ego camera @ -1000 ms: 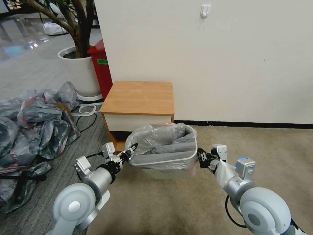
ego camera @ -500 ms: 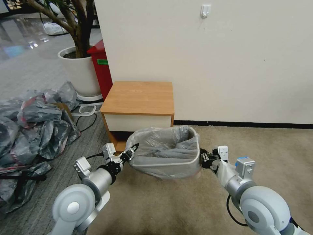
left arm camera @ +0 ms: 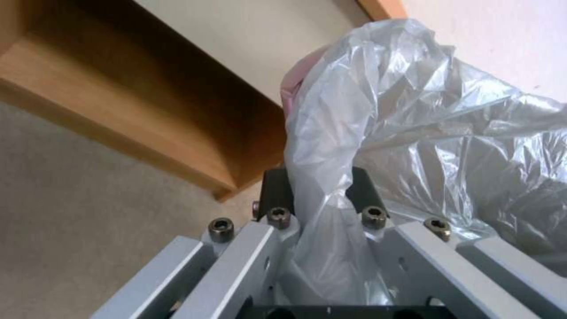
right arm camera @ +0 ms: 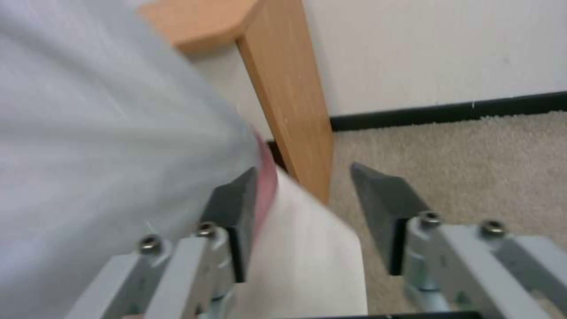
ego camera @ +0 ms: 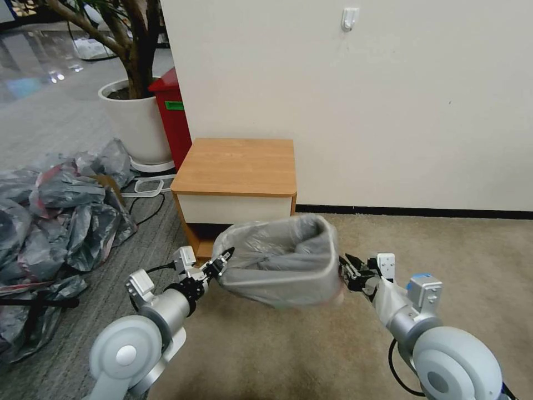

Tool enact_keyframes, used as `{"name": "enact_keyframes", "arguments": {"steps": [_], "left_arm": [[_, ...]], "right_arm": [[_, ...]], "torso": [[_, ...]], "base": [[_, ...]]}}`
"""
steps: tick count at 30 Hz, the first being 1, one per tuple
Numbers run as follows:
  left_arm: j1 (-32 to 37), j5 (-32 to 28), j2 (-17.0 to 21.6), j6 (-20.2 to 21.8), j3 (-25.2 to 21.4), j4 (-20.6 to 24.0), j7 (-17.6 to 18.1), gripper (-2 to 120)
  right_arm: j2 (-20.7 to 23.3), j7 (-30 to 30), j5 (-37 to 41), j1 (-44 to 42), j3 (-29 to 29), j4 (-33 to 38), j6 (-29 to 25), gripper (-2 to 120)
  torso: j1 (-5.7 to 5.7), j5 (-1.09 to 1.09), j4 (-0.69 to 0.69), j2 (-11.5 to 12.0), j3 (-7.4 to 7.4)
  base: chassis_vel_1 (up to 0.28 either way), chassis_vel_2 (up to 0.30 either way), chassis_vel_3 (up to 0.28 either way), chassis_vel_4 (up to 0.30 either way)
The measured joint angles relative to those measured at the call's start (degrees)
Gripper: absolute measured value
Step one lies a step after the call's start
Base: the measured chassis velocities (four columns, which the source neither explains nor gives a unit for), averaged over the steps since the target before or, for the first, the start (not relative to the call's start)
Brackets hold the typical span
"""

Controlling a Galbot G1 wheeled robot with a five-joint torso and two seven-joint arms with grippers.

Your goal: Pick up the garbage bag from the table and place it over the trash can.

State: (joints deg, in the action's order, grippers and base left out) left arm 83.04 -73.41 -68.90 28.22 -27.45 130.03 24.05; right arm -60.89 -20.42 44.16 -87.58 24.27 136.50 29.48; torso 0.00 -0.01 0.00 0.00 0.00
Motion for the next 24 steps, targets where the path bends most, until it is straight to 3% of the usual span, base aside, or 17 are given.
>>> {"name": "enact_keyframes", "arguments": {"steps": [5,7,10,15,17,21,22,24], "left_arm": [[-0.52,1.47,0.58,0.03,0.40,-0.35,0.82,6],[-0.56,1.74,0.63,0.05,0.47,-0.38,0.88,6],[-0.68,5.84,1.56,0.12,1.41,-0.61,1.28,6],[-0.55,11.09,2.88,0.82,2.68,-0.33,1.85,6],[-0.55,11.97,3.04,0.90,2.92,-0.27,1.88,6],[-0.38,16.47,3.60,1.20,4.83,0.83,1.99,6],[-0.38,16.47,3.60,1.20,4.83,0.83,1.99,6],[-0.68,19.07,3.74,1.26,6.22,1.04,1.99,6]], "right_arm": [[-0.65,-0.72,2.93,0.18,1.60,0.21,-2.47,64],[-0.71,-0.81,3.03,0.21,1.76,0.24,-2.65,65],[-0.85,-1.03,4.49,0.93,4.35,3.01,-4.25,80],[3.19,0.41,7.74,4.47,5.20,6.71,-4.43,98],[4.11,1.80,7.41,5.27,4.90,6.72,-4.54,98],[9.89,17.70,-0.54,10.90,-3.06,7.03,-3.01,88],[9.89,17.70,-0.54,10.90,-3.06,7.03,-3.01,88],[11.21,19.76,-4.26,14.69,-9.32,6.54,-2.25,80]], "torso": [[0.00,0.00,0.00,0.00,0.00],[0.00,0.00,0.00,0.00,0.00],[0.00,0.01,0.01,0.00,0.00],[0.00,0.01,0.01,0.00,0.00],[0.00,0.02,0.01,0.00,0.00],[0.00,0.00,0.00,0.00,0.00],[0.00,0.00,0.00,0.00,0.00],[0.00,-0.01,0.00,0.00,0.00]], "base": [[0.000,0.000,0.000,0.000],[0.000,0.000,0.000,0.000],[0.000,0.000,0.000,0.000],[0.000,0.000,0.000,0.000],[0.000,0.000,0.000,0.000],[0.000,0.000,0.000,0.000],[0.000,0.000,0.000,0.000],[0.000,0.000,0.000,0.000]]}}
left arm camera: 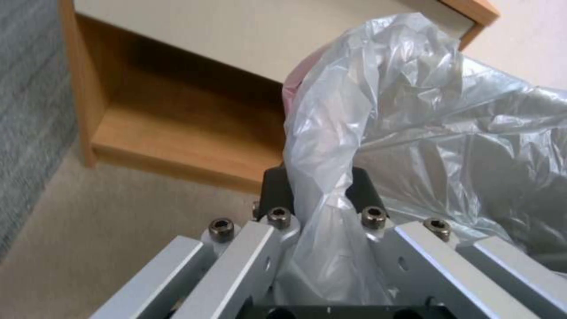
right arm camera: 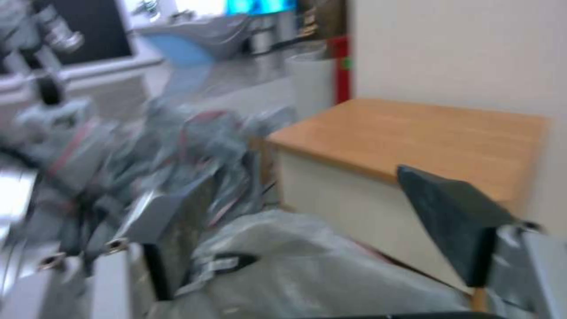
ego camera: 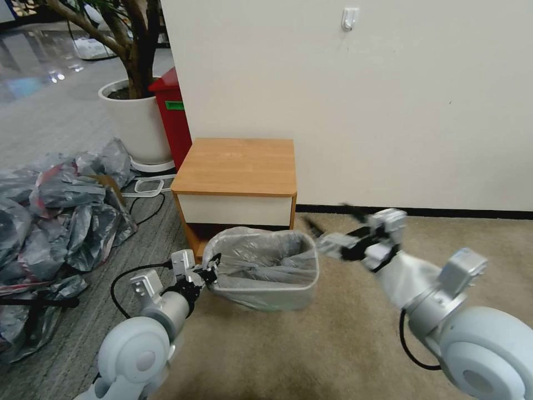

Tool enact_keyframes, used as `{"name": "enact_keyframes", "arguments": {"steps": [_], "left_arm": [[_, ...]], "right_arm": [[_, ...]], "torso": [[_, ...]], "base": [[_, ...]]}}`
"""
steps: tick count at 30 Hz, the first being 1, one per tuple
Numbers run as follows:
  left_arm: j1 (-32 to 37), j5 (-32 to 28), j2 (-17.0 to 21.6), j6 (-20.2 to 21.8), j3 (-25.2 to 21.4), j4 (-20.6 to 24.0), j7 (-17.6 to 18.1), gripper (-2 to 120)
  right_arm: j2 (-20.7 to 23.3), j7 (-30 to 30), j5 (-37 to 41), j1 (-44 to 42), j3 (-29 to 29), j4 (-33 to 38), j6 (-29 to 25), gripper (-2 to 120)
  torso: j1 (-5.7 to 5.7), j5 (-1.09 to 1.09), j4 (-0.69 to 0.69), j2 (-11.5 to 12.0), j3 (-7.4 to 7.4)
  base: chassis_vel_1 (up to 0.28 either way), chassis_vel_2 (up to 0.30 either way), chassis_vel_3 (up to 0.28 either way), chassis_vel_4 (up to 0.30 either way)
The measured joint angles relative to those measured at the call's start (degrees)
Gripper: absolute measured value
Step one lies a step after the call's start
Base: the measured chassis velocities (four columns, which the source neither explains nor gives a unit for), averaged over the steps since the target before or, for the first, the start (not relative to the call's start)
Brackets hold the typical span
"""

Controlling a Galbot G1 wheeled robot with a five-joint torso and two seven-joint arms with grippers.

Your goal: Pick up the garbage bag from the table and place it over the trash can.

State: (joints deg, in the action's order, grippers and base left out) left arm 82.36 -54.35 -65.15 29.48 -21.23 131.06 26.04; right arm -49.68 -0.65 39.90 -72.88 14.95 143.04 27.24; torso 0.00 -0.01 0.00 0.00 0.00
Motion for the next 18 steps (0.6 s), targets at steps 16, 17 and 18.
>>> {"name": "enact_keyframes", "arguments": {"steps": [16,17,18], "left_arm": [[-1.51,13.17,-0.78,-0.13,7.07,0.47,-0.86,6],[-1.53,13.43,-0.80,-0.14,7.15,0.54,-1.07,6],[-1.56,13.63,-0.81,-0.15,7.22,0.61,-1.21,6]], "right_arm": [[1.59,-1.54,-9.44,20.95,-24.61,-12.53,11.71,25],[1.92,-1.57,-9.39,21.94,-25.40,-13.16,12.73,19],[2.29,-1.56,-9.32,22.60,-26.01,-13.54,13.10,16]], "torso": [[0.00,0.01,0.00,0.00,0.00],[0.00,0.01,-0.01,0.00,-0.01],[0.00,0.01,0.00,0.00,0.00]], "base": [[0.000,0.000,0.000,0.000],[0.000,0.000,0.000,0.000],[0.000,0.000,0.000,0.000]]}}
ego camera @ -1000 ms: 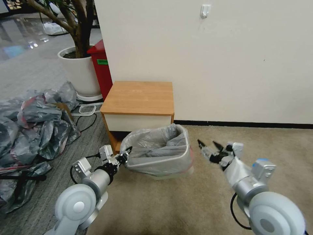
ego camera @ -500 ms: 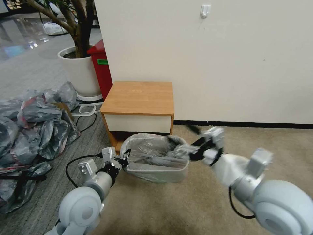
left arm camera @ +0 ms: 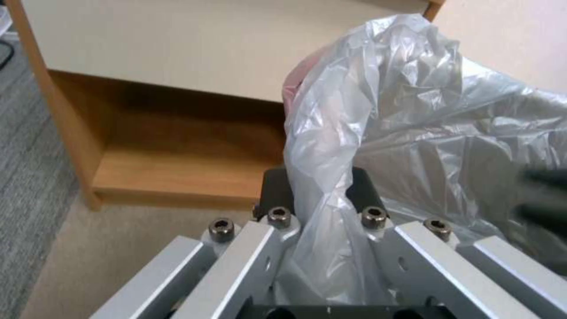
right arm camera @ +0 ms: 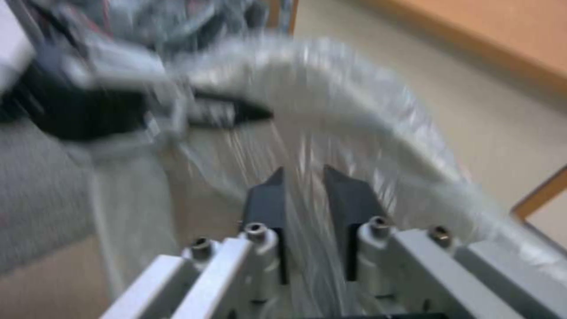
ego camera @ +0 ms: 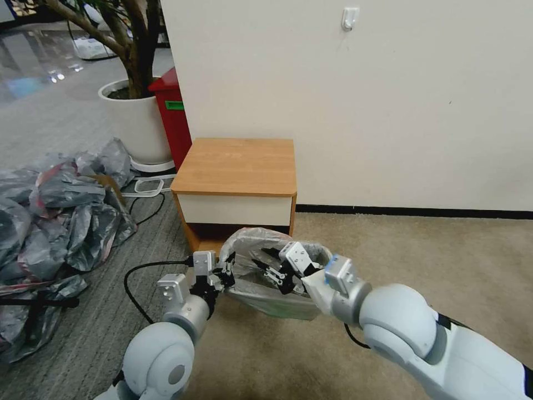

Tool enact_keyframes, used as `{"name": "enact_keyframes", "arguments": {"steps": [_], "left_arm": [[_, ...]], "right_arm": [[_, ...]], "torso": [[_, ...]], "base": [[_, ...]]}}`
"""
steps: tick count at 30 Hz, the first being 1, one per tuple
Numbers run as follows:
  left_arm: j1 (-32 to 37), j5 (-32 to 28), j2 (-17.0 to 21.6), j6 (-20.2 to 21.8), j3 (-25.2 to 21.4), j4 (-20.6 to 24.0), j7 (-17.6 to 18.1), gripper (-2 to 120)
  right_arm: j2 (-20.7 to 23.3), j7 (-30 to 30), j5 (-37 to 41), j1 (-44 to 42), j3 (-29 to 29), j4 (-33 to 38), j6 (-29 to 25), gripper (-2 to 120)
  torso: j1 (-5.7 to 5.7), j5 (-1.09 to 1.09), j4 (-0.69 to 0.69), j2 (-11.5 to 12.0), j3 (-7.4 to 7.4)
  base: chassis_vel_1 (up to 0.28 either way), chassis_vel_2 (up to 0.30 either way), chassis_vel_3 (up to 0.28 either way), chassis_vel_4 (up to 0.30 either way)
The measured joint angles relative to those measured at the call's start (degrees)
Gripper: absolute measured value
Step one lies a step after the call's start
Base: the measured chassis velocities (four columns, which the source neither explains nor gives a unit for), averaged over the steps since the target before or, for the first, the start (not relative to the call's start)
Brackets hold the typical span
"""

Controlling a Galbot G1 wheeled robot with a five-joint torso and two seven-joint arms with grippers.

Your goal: Pick up the garbage bag from the table and place it over the trash can.

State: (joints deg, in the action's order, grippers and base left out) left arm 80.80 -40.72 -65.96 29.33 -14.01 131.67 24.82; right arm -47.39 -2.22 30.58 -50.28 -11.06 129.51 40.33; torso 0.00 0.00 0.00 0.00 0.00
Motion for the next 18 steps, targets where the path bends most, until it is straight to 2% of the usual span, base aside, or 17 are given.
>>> {"name": "enact_keyframes", "arguments": {"steps": [2,5,12,18], "left_arm": [[-0.12,0.64,-0.19,-0.05,0.28,0.18,-0.38,6],[-0.18,0.94,-0.42,-0.08,0.66,0.34,-0.52,6],[0.32,3.85,-0.80,-0.27,1.02,1.24,-1.92,6],[0.82,6.91,-0.76,-0.79,1.24,1.96,-3.51,6]], "right_arm": [[1.26,-0.01,0.25,1.93,-1.89,-0.75,0.34,7],[2.35,-0.04,0.36,3.62,-3.73,-1.55,0.39,0],[4.92,-2.15,0.59,8.34,-9.68,-3.68,0.40,0],[5.35,-3.71,1.56,10.28,-12.28,-4.72,0.41,0]], "torso": [[0.00,0.00,0.00,0.00,0.00],[0.00,0.00,0.00,0.00,0.00],[0.00,0.00,0.00,0.00,0.00],[0.00,0.00,0.00,0.00,0.00]], "base": [[0.000,0.000,0.000,0.000],[0.000,0.000,0.000,0.000],[0.000,0.000,0.000,0.000],[0.000,0.000,0.000,0.000]]}}
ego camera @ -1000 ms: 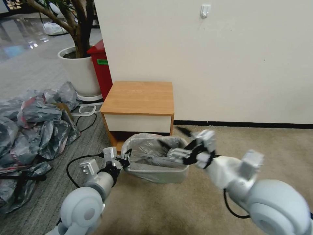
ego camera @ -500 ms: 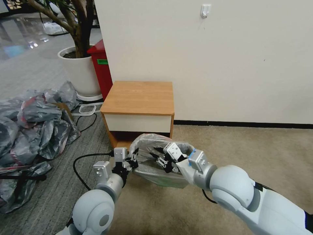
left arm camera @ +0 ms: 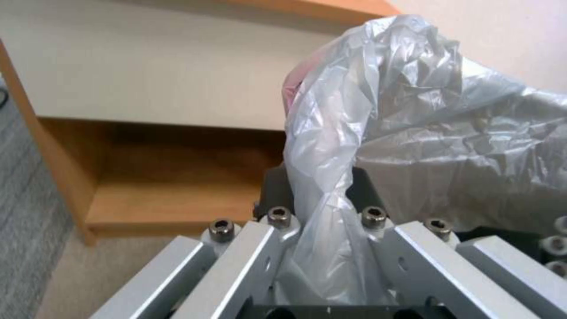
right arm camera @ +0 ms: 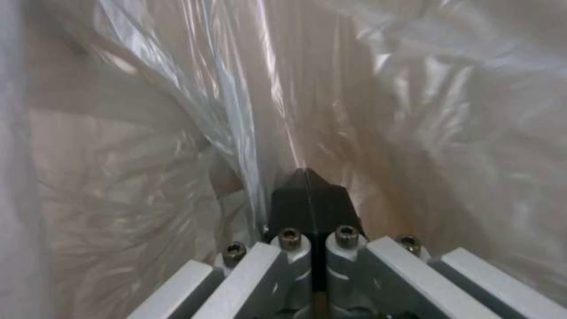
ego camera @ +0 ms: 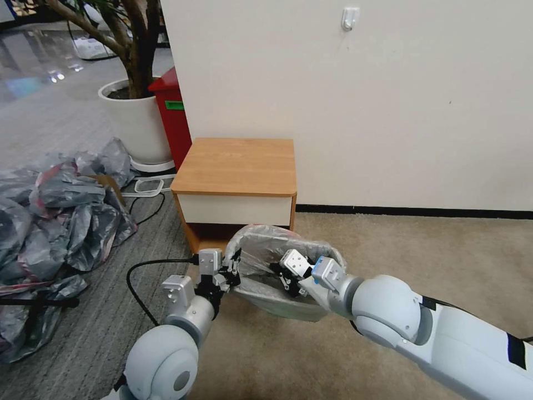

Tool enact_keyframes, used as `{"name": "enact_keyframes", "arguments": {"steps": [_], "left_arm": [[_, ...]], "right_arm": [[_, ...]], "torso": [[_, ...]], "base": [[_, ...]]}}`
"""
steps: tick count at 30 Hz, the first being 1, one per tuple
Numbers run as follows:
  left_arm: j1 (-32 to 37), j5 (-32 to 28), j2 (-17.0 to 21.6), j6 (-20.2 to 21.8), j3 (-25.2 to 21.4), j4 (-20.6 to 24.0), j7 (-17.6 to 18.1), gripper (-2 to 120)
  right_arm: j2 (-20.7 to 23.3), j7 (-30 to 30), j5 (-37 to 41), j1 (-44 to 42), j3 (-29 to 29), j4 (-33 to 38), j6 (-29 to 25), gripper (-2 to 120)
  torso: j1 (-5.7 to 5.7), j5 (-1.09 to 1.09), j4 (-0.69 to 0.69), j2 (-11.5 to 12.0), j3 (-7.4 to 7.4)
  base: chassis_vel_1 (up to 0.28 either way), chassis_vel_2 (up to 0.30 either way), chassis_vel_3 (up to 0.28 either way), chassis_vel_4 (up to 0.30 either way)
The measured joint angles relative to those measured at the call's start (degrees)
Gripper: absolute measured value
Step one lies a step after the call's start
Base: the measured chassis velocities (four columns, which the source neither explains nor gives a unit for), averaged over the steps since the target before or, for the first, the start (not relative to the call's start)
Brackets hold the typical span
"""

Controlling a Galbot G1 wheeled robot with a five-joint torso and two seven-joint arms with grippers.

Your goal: Pick up the garbage bag from the table and place it over the trash can.

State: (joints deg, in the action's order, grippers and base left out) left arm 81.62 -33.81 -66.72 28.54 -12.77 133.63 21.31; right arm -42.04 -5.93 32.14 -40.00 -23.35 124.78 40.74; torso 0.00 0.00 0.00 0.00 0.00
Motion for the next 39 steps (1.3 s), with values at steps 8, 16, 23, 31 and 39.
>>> {"name": "enact_keyframes", "arguments": {"steps": [8,16,23,31,39], "left_arm": [[0.20,4.05,0.30,-0.28,1.39,0.81,-2.11,6],[0.19,4.30,0.15,0.72,2.60,1.52,-2.28,6],[0.34,4.19,-0.15,1.37,2.76,2.16,-2.29,6],[0.18,4.10,-0.12,1.59,2.88,2.43,-2.32,6],[-0.72,4.03,-0.07,1.98,3.60,2.65,-2.51,6]], "right_arm": [[0.21,-1.63,0.33,1.75,-2.77,-1.30,-0.04,0],[1.17,-1.65,-1.18,2.00,-3.30,-1.81,-0.10,0],[1.71,-1.47,-2.45,2.03,-5.15,-2.37,-0.12,0],[1.91,-1.42,-2.66,3.73,-7.16,-3.69,-0.15,0],[1.24,-1.37,-2.65,4.86,-8.21,-5.80,-0.17,0]], "torso": [[0.00,0.00,0.00,0.00,0.00],[0.00,-0.01,0.00,0.00,0.00],[0.00,0.00,0.00,0.00,0.00],[0.00,-0.01,0.00,-0.01,0.00],[0.00,-0.01,0.00,-0.01,0.00]], "base": [[0.000,0.000,0.000,0.000],[0.000,0.000,0.000,0.000],[0.000,0.000,0.000,0.000],[0.000,0.000,0.000,0.000],[0.000,0.000,0.000,0.000]]}}
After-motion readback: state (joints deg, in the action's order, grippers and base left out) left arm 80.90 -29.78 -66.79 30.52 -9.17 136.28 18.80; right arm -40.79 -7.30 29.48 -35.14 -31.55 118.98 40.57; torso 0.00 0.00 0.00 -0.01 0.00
